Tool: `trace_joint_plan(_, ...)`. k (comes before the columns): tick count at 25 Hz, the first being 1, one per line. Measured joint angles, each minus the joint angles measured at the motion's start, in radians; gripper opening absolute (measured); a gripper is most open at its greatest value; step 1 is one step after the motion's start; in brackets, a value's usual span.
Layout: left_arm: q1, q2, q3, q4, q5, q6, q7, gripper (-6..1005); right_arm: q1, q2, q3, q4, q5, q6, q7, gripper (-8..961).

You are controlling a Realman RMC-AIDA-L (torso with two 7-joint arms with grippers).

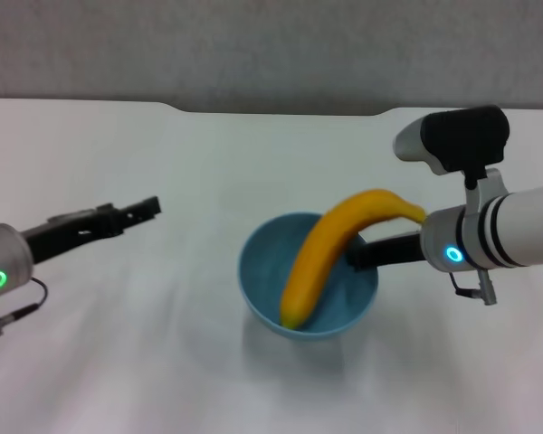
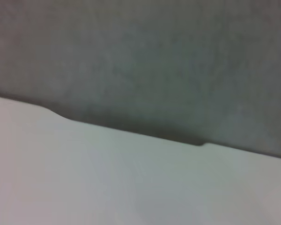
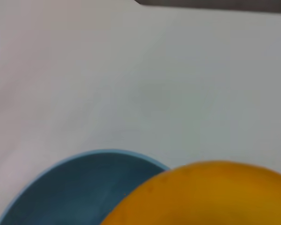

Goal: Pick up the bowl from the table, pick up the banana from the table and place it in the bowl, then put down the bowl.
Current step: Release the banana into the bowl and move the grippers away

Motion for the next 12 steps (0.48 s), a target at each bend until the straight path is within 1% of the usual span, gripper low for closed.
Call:
trace_joint_plan(4,0.008,-0.001,-0.038,-0.002,-0.002,-0.002,0.026,895,0.018,0.0,0.047,-0.048,0.005,0.025,-0.029,32)
trace_joint_plan(8,0.021,-0.002,-0.046,-0.02,-0.01,0.009,0.041,895,0.046,0.0,0.072,-0.088,0.012,0.028,-0.05,33)
trace_joint_plan(12,0.036,-0.003,-0.064,-0.034,-0.01,0.013,0.044,895,0.107,0.0,0.099,-0.179,0.013,0.028,-0.069,33)
